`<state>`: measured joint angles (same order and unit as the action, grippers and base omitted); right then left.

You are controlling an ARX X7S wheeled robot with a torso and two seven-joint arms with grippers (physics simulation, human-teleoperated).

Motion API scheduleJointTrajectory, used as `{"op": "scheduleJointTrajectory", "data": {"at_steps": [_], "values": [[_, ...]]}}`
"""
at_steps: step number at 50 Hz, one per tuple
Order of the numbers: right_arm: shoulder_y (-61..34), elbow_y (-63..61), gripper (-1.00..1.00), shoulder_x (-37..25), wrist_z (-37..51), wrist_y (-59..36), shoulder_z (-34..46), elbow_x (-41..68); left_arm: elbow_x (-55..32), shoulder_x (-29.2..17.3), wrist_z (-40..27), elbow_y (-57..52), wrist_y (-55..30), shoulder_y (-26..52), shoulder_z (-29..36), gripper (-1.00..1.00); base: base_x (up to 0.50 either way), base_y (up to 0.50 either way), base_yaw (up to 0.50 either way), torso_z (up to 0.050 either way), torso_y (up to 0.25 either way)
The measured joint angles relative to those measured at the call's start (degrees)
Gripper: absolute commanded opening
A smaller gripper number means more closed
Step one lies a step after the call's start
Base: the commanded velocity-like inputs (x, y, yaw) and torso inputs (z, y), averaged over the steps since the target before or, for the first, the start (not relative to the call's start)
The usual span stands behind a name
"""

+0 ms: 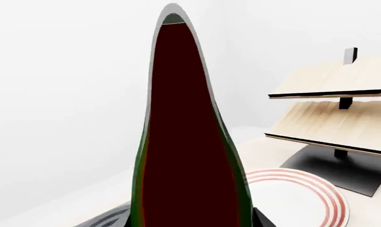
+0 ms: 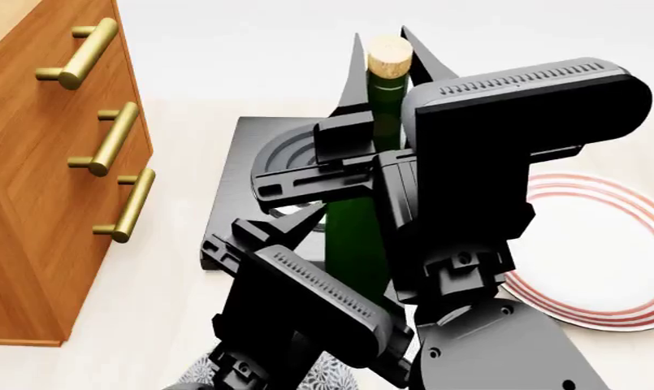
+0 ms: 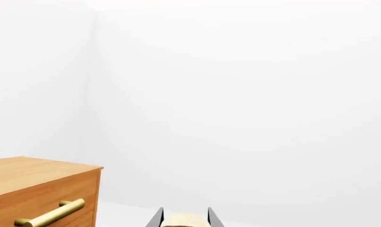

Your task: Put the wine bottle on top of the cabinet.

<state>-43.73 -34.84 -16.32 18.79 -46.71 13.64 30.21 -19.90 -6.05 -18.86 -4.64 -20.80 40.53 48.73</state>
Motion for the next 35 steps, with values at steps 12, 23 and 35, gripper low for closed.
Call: {"op": "scheduleJointTrajectory", "data": {"at_steps": [12, 23, 35], "values": [[-0.1, -1.2, 1.00, -0.1, 0.9, -1.0, -0.8, 0.8, -1.3, -0.5, 0.0, -0.1, -0.6, 0.4, 0.8, -1.00, 0.00, 0.00, 0.00, 0.001, 0.001], [1.0, -4.6, 1.00, -0.2, 2.5, -2.6, -2.4, 2.7, -2.2, -1.1, -0.1, 0.1, -1.0, 1.2, 0.8, -1.00, 0.00, 0.00, 0.00, 0.000, 0.001], [6.1, -13.8, 1.00, -0.9, 5.8, -5.0, -7.0, 7.6, -2.9, -2.5, -0.2, 1.0, -1.9, 3.0, -0.3, -1.00, 0.00, 0.00, 0.00, 0.000, 0.000]]}}
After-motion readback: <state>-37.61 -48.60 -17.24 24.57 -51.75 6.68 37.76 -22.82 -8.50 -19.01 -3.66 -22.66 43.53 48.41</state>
